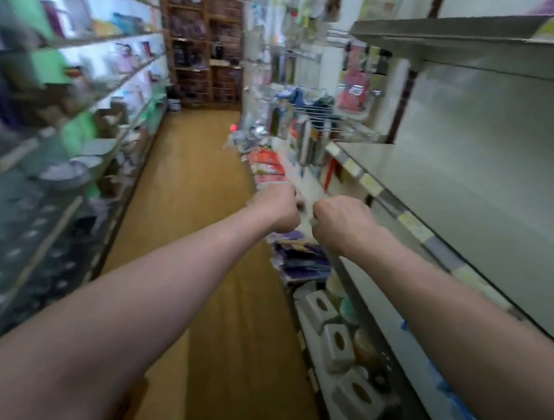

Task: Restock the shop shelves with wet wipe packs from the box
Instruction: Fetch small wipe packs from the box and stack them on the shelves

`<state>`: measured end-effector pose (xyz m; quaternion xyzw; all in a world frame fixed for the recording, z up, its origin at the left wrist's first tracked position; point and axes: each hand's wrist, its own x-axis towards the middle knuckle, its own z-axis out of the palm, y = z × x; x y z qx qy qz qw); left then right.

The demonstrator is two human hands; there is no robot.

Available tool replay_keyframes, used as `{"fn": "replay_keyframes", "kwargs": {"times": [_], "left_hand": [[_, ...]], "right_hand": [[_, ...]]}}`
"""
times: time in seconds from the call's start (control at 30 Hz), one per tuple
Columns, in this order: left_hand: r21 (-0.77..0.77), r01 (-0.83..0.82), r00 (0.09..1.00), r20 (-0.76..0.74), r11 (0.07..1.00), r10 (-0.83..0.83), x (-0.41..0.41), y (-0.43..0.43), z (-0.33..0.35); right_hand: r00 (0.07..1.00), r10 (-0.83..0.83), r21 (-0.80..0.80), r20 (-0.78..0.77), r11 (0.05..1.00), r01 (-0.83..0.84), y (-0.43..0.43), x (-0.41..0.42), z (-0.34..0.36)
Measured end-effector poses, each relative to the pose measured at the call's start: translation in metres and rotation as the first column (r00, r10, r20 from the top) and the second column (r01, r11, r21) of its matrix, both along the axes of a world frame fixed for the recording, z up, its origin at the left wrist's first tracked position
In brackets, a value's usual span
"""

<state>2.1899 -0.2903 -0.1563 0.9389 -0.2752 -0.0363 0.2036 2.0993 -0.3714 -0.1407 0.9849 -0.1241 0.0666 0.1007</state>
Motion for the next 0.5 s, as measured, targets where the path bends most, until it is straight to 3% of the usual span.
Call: {"fn": "replay_keyframes", "kwargs": {"times": [0.23, 0.5], "left_hand": [[0.021, -0.334, 0.942, -0.027, 0.942, 0.335, -0.048, 0.092, -0.018], [0.059, -0.572, 0.816, -0.055, 0.818, 0.575, -0.125, 0.205, -0.045]], "right_hand": [[0.952, 0.298, 0.020, -0.075, 0.955, -0.297, 0.075, -0.016, -0.021], [0.807, 0.582, 0.065, -0.101, 0.813, -0.578, 0.171, -0.050, -0.048]]}}
